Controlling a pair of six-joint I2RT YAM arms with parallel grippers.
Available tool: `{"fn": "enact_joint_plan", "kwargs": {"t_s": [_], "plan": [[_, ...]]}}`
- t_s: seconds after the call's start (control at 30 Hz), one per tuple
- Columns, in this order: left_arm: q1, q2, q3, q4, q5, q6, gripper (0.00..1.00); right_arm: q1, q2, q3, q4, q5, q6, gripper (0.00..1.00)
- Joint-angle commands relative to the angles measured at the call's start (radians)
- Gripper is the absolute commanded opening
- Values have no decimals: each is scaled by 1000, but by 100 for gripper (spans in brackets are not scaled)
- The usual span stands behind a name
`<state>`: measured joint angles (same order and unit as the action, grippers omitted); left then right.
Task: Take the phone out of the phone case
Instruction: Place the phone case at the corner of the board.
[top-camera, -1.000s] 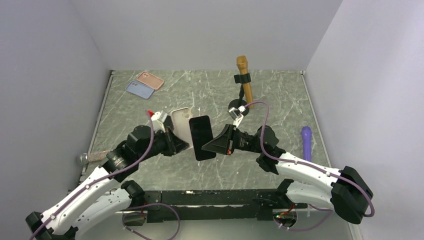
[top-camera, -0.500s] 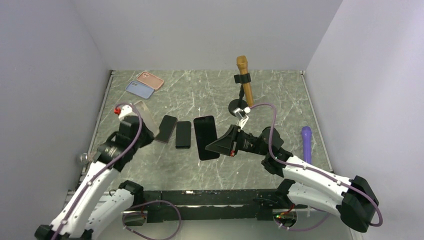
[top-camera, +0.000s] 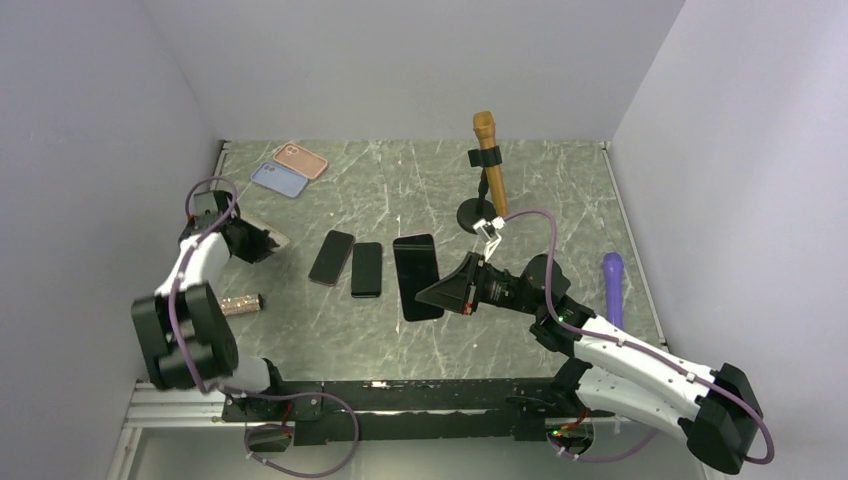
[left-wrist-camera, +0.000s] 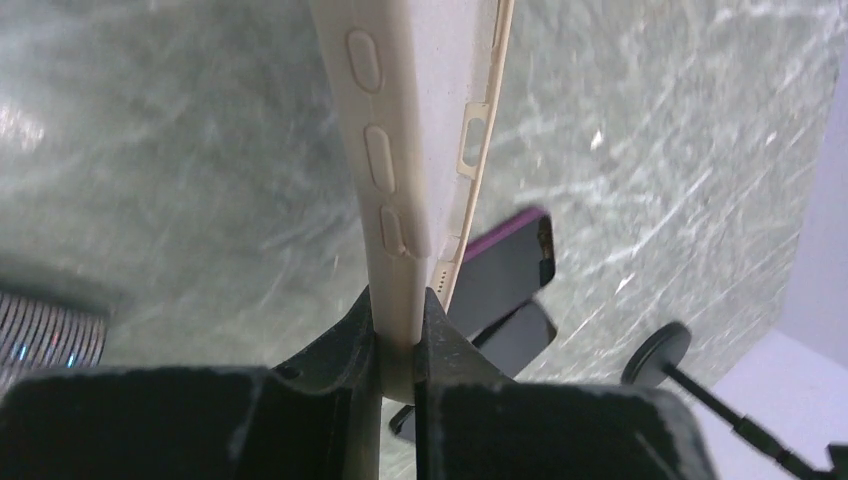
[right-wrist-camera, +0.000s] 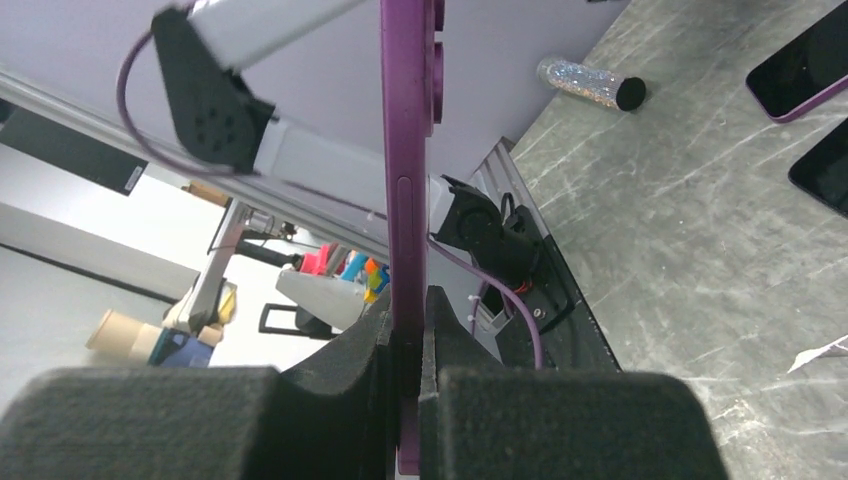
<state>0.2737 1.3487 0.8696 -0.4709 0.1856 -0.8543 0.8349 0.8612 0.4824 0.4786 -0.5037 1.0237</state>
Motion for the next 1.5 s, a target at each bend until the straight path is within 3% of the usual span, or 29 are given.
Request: {"fn": "enact_joint_plan", "kwargs": {"t_s": [0.0, 0.1, 0.33, 0.9, 1.0, 1.13, 1.3, 1.33, 1.47], "plan": [[56, 208, 179, 117, 82, -28, 0, -1, -42, 76, 6, 34, -35, 0], [98, 377, 267, 100, 134, -27, 0, -2, -51, 88, -20, 40, -44, 0], [113, 601, 428, 181, 185, -7, 0, -3, -63, 115, -78, 60, -63, 0], [84, 800, 502, 376, 366, -179, 3, -3, -20, 101, -45, 59, -42, 0], [85, 808, 514, 377, 396, -185, 17, -3, -20, 93, -40, 55, -36, 0], [91, 753, 479, 377, 391, -175, 57, -3, -25, 82, -46, 60, -33, 0], [91, 613, 360, 359, 417, -246, 94, -3, 9, 83, -41, 54, -24, 0], [91, 577, 353, 318, 397, -234, 98, -3, 20, 87, -41, 51, -21, 0], [91, 443, 397, 42, 218, -105, 99, -3, 74, 103, -56, 41, -16, 0]]}}
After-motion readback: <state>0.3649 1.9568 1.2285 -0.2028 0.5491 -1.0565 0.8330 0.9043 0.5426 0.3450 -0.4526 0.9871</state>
